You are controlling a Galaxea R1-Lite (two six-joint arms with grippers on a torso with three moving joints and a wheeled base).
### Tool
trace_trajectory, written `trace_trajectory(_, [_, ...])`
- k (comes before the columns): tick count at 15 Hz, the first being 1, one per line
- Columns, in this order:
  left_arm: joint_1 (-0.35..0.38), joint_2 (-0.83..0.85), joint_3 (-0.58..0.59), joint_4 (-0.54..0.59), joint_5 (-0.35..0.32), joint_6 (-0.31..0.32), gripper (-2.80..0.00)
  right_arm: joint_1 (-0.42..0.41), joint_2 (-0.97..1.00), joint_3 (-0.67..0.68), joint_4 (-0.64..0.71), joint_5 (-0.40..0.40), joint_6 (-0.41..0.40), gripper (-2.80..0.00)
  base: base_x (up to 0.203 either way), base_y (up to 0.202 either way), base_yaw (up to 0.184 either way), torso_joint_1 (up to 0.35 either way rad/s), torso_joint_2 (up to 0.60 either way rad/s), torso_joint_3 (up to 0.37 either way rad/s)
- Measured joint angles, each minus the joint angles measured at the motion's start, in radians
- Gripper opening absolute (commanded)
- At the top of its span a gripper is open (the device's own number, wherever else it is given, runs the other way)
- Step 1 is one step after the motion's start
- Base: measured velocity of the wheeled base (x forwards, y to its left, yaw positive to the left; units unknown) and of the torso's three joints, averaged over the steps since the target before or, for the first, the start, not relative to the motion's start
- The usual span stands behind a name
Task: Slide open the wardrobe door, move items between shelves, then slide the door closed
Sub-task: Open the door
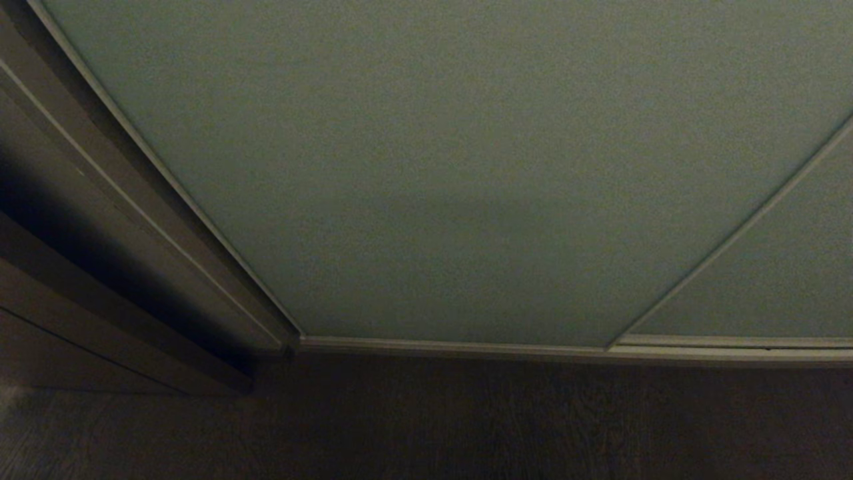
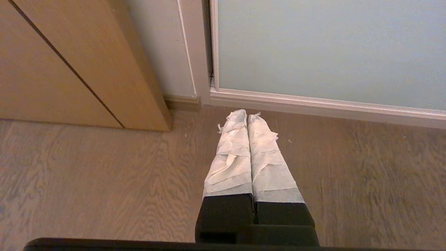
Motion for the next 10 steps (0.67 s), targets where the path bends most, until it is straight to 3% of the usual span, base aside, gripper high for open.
trace_trajectory(10, [-0.001, 0.000, 0.000, 0.000, 0.000, 0.000, -2.80, 0.000, 0.000, 0.000, 0.000, 0.000, 0.000, -2.80, 0.000, 0.000, 0.000, 0.000, 0.00, 0.000])
